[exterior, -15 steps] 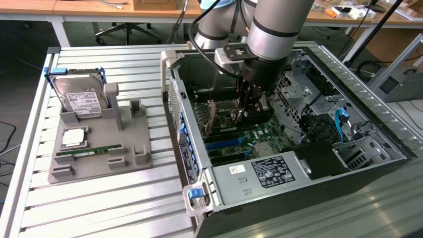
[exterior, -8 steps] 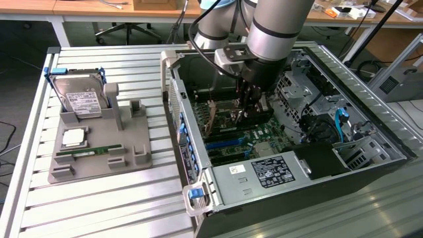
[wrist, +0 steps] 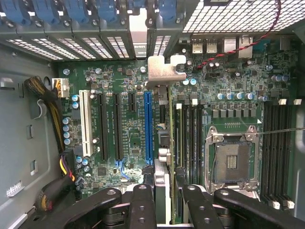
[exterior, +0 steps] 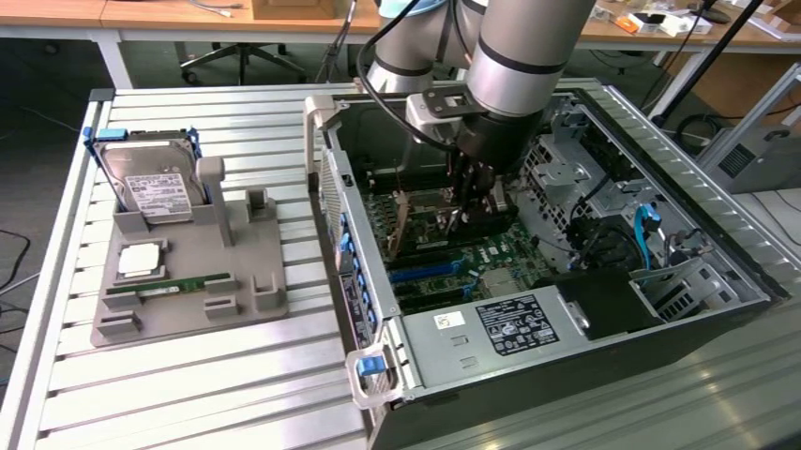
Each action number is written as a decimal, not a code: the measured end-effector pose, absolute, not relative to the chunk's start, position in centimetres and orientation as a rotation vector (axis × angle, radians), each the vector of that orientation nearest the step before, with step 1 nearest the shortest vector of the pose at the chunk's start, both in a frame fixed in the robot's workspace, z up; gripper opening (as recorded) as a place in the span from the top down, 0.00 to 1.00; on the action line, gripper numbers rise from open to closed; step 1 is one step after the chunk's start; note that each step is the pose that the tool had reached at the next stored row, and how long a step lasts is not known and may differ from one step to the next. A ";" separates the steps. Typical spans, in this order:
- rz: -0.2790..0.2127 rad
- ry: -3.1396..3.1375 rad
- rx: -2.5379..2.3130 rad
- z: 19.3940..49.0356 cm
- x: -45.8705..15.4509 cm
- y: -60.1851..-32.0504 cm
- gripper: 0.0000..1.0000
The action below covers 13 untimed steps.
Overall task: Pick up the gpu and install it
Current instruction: 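Insert the gpu into the slot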
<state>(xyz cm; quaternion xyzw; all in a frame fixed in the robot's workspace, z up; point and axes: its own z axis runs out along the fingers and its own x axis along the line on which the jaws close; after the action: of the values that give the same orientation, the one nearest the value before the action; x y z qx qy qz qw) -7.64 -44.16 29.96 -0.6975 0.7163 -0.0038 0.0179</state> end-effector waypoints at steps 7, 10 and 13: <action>-0.012 2.225 -2.167 29.8 -7.6 -44.2 0.73; -0.012 2.225 -2.167 29.7 -7.6 -44.2 0.73; -0.012 2.225 -2.167 29.7 -7.6 -44.2 0.73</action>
<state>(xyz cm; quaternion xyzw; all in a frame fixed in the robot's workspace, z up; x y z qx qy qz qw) -7.64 -44.18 29.67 -0.6975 0.7163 -0.0039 0.0179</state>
